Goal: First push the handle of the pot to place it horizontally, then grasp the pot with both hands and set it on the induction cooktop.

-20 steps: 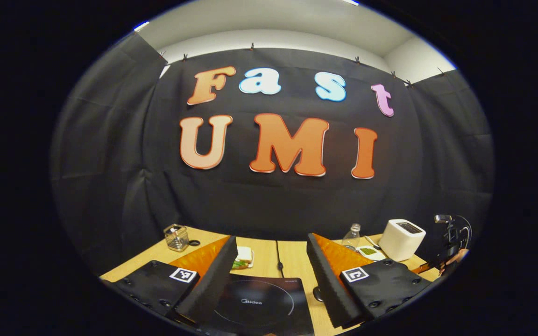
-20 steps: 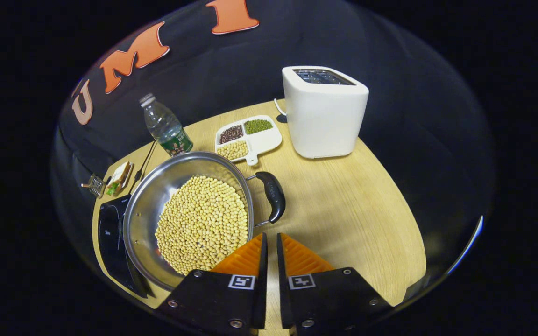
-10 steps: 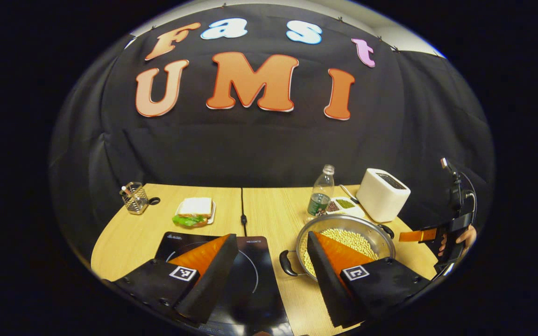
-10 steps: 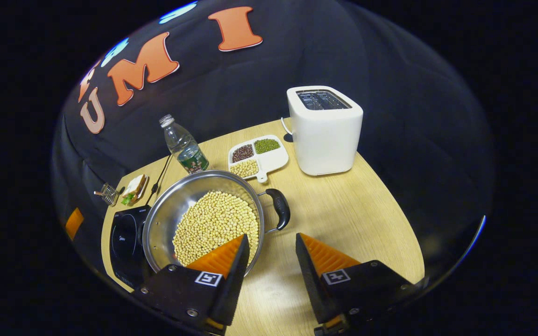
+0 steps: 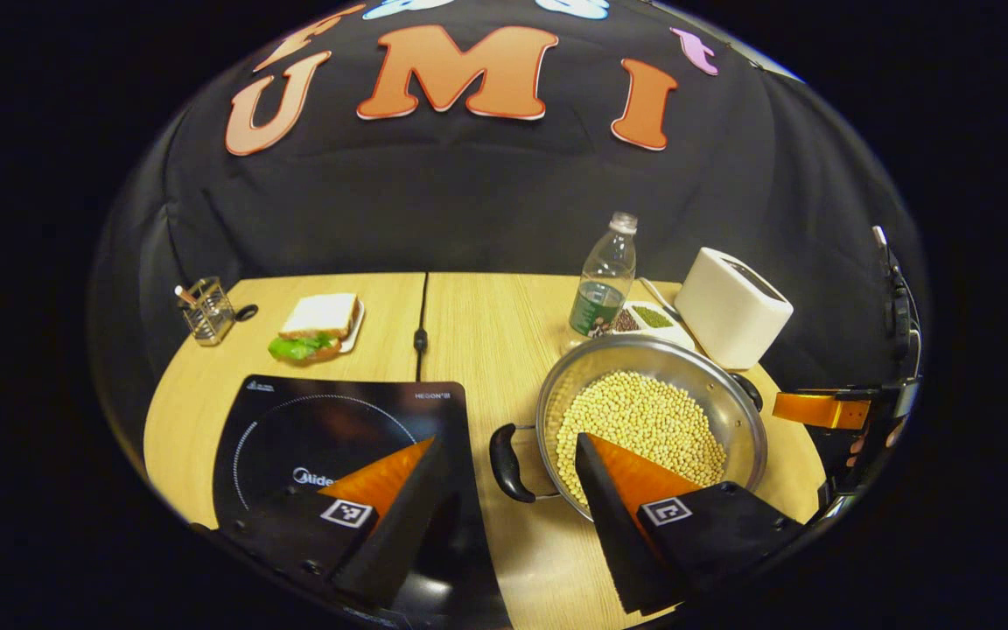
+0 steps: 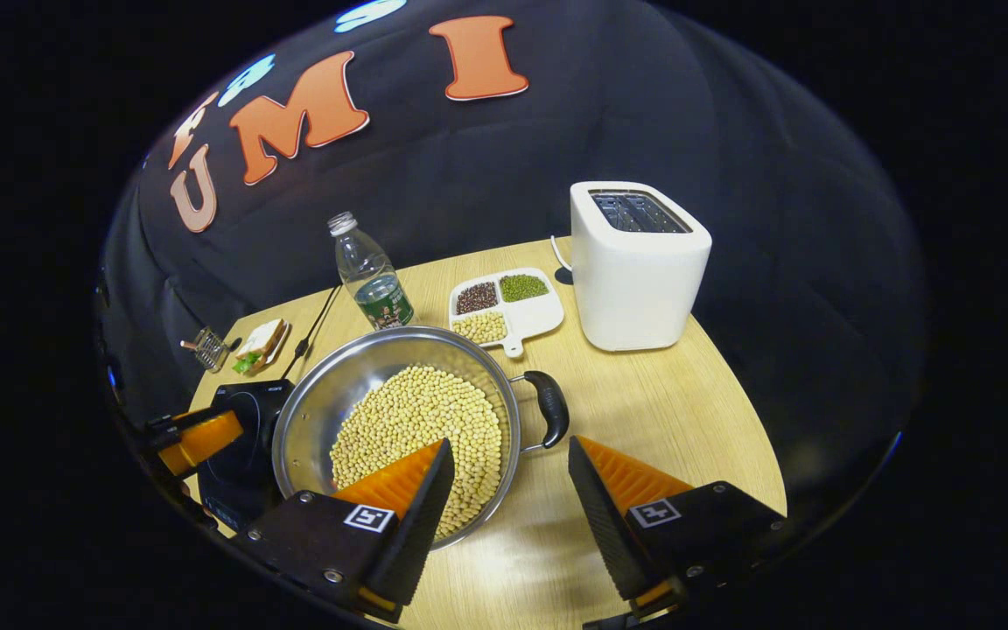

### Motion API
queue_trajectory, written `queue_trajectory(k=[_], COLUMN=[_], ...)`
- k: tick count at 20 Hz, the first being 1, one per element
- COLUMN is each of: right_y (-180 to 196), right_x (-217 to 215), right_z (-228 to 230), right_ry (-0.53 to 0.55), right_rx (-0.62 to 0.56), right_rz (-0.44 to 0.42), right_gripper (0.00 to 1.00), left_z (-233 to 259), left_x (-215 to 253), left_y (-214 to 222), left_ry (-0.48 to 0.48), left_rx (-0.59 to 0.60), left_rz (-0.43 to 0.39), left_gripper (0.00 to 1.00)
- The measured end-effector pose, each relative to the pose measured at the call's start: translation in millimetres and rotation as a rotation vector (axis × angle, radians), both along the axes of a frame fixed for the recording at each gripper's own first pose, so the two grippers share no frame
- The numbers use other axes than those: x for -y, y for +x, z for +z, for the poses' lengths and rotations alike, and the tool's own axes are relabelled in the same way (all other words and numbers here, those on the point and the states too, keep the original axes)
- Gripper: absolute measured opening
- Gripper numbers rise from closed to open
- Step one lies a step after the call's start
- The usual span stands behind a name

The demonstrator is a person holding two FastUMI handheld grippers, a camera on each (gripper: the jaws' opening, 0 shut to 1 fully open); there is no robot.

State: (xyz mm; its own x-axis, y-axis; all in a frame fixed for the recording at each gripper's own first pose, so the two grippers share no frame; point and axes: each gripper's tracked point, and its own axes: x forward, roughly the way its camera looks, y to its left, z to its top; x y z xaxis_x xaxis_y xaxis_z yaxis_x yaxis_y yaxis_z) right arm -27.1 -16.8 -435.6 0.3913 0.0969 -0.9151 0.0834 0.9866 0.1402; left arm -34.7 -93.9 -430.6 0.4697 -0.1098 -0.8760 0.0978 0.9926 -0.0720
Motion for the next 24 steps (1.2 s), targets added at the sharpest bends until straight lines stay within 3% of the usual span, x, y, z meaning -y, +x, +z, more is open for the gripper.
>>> queue_trajectory(k=[1,3,8,11,18,24], right_y=[1.0,3.6,12.1,11.3,12.9,15.0], right_x=[-1.1,0.0,6.1,14.1,25.7,35.2], right_z=[-0.7,-3.1,-16.7,-36.3,-68.2,-88.5], right_ry=[0.001,-0.01,-0.062,-0.121,-0.169,-0.226], right_rx=[0.001,0.001,-0.003,-0.027,-0.082,-0.102], right_rz=[0.004,0.01,0.029,0.041,0.045,0.071], right_gripper=[0.83,0.83,0.83,0.84,0.87,0.87], left_z=[-7.9,-19.5,-44.4,-56.5,-76.2,-92.6], left_x=[2.8,-0.5,14.3,18.4,27.0,29.3], left_y=[1.1,1.7,-3.7,-7.4,15.0,37.9], left_ry=[-0.005,0.013,-0.017,-0.01,-0.013,0.061], left_rx=[-0.017,-0.049,-0.116,-0.142,-0.108,-0.056], left_rz=[0.003,0.009,-0.017,-0.031,-0.072,-0.104], left_gripper=[0.99,0.92,0.95,0.9,0.87,0.87])
